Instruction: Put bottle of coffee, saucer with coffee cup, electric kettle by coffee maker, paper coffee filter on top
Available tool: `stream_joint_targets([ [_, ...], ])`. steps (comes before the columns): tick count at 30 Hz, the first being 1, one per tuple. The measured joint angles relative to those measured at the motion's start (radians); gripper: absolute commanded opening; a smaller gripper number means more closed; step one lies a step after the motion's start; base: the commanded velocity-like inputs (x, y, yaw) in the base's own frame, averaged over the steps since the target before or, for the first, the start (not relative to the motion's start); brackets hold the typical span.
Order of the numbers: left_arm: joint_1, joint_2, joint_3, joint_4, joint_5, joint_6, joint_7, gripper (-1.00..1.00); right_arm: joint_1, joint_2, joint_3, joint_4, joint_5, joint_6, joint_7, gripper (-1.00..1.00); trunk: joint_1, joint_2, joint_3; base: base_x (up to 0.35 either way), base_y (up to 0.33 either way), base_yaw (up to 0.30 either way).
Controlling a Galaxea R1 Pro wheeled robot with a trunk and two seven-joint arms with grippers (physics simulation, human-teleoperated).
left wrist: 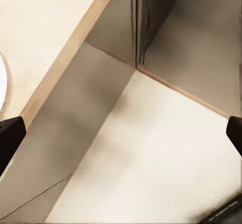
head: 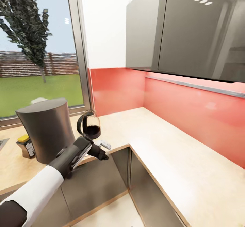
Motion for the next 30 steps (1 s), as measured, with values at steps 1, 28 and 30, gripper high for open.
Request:
stream_joint_targets([
  [1, 0.002, 0.001, 0.000, 0.002, 0.000, -0.004, 0.001, 1.00, 0.000, 0.000, 0.000, 0.000, 0.000, 0.000, 0.000, 1.00, 0.000, 0.000, 0.001, -0.291, -0.141, 0.000],
  [28, 0.761, 0.065, 0.390, 0.449, 0.008, -0.935, 0.006, 1.00, 0.000, 0.004, -0.002, -0.003, -0.003, 0.000, 0.000, 1.00, 0.000, 0.000, 0.008, -0.084, -0.015, 0.032],
  [30, 0.772, 0.069, 0.477, 0.661, 0.009, -1.080, 0.007, 1.00, 0.000, 0.005, -0.002, -0.003, -0.003, 0.000, 0.002, 1.00, 0.000, 0.000, 0.007, 0.000, 0.000, 0.216],
])
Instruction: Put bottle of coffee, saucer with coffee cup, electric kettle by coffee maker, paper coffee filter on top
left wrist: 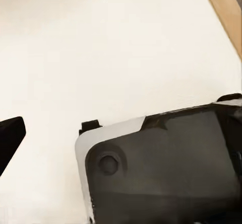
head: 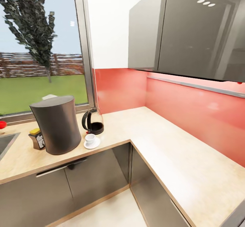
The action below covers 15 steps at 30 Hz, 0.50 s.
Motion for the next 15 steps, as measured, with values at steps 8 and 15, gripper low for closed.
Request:
stream_joint_targets([
  [8, 0.057, 0.008, 0.065, 0.193, 0.003, -0.102, 0.013, 1.00, 0.000, 0.002, 0.002, -0.001, 0.000, 0.000, 0.064, 1.00, 0.000, 0.000, -0.007, 0.000, 0.000, 0.221],
  [15, 0.079, 0.001, 0.067, 0.200, 0.006, -0.094, 0.290, 1.00, 0.000, 0.008, 0.002, -0.002, 0.001, 0.001, 0.075, 1.00, 0.000, 0.000, -0.013, 0.000, 0.000, 0.236],
])
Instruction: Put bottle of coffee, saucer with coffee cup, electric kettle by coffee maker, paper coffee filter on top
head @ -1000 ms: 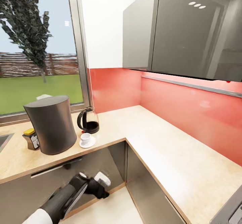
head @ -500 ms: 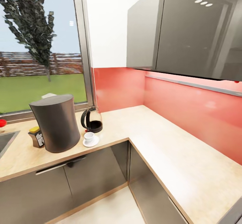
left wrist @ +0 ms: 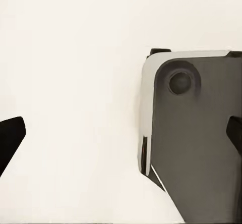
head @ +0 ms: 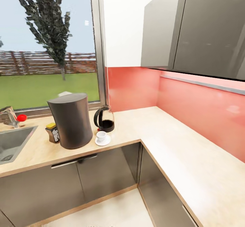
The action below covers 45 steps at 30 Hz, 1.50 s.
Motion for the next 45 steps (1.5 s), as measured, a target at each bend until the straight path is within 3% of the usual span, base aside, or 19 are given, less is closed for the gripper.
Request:
stream_joint_targets([
  [2, 0.000, -0.004, 0.000, 0.000, 0.001, 0.004, 0.049, 1.00, 0.000, 0.000, -0.001, -0.001, 0.000, 0.000, -0.001, 1.00, 0.000, 0.000, -0.001, 0.000, 0.000, 0.266],
  [5, 0.001, -0.007, 0.001, 0.001, 0.001, 0.007, 0.067, 1.00, 0.000, 0.000, -0.001, 0.000, 0.000, 0.002, 0.000, 1.00, 0.000, 0.000, -0.002, 0.000, 0.000, 0.269],
  [20, 0.001, -0.010, 0.000, 0.012, 0.001, 0.011, 0.065, 1.00, 0.000, 0.007, 0.000, -0.002, 0.002, 0.005, 0.001, 1.00, 0.000, 0.001, -0.011, 0.000, 0.000, 0.269],
  [23, 0.001, -0.016, -0.001, 0.015, 0.000, 0.011, 0.063, 1.00, 0.000, 0.008, 0.000, -0.002, 0.002, 0.004, 0.001, 1.00, 0.000, 0.001, -0.013, 0.000, 0.000, 0.270],
  [25, 0.001, -0.036, -0.002, 0.015, -0.001, 0.012, 0.071, 1.00, 0.000, 0.008, 0.001, -0.002, 0.002, 0.005, 0.001, 1.00, 0.000, 0.001, -0.013, 0.000, 0.000, 0.275],
  [29, 0.001, -0.038, 0.000, 0.015, 0.000, 0.010, 0.073, 1.00, 0.000, 0.009, 0.001, -0.024, 0.001, 0.005, 0.000, 1.00, 0.000, 0.001, -0.014, 0.000, 0.007, 0.277],
  [45, 0.001, -0.030, 0.003, 0.015, 0.010, 0.008, 0.073, 1.00, 0.000, 0.009, 0.002, -0.058, 0.001, 0.005, -0.002, 1.00, 0.000, 0.001, -0.014, 0.000, 0.279, 0.279],
])
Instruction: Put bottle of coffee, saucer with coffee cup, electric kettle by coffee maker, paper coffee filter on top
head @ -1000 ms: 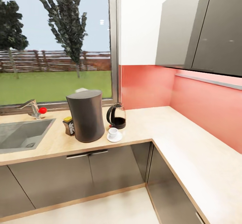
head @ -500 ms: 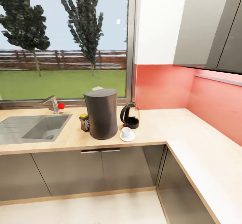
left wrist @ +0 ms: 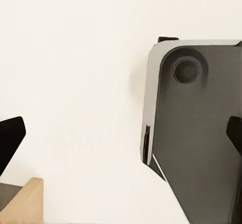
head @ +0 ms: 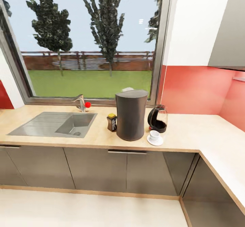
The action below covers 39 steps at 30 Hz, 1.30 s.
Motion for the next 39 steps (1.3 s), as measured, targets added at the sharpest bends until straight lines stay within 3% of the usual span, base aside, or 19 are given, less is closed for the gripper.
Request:
stream_joint_targets([
  [10, 0.000, 0.005, -0.002, -0.001, 0.000, 0.004, 0.001, 1.00, 0.000, -0.002, 0.000, 0.008, 0.003, 0.004, -0.004, 1.00, 0.000, 0.000, -0.006, 0.000, 0.309, 0.270],
  [14, 0.000, 0.004, -0.005, 0.002, -0.002, 0.016, 0.006, 1.00, 0.000, -0.003, 0.000, 0.067, 0.003, 0.009, -0.006, 1.00, 0.000, 0.000, -0.010, 0.000, 0.309, 0.243],
  [18, 0.000, 0.004, -0.011, 0.004, -0.006, 0.106, 0.034, 1.00, 0.000, -0.003, -0.001, 0.120, 0.003, 0.030, -0.008, 1.00, 0.000, 0.000, -0.014, 0.000, 0.303, 0.233],
  [21, 0.000, -0.001, -0.017, 0.004, -0.011, 0.220, 0.102, 1.00, 0.000, -0.003, -0.003, 0.135, 0.000, 0.100, -0.008, 1.00, 0.000, 0.000, -0.017, 0.000, 0.182, 0.229],
  [22, 0.000, -0.003, -0.018, 0.005, -0.012, 0.227, 0.107, 1.00, 0.000, -0.003, -0.003, 0.136, 0.000, 0.106, -0.008, 1.00, 0.000, 0.000, -0.018, 0.000, 0.070, 0.227],
  [39, -0.001, -0.003, -0.017, 0.006, -0.012, 0.238, 0.114, 1.00, 0.000, -0.004, -0.002, 0.136, -0.001, 0.106, -0.008, 1.00, 0.000, 0.000, -0.021, 0.000, 0.006, 0.032],
])
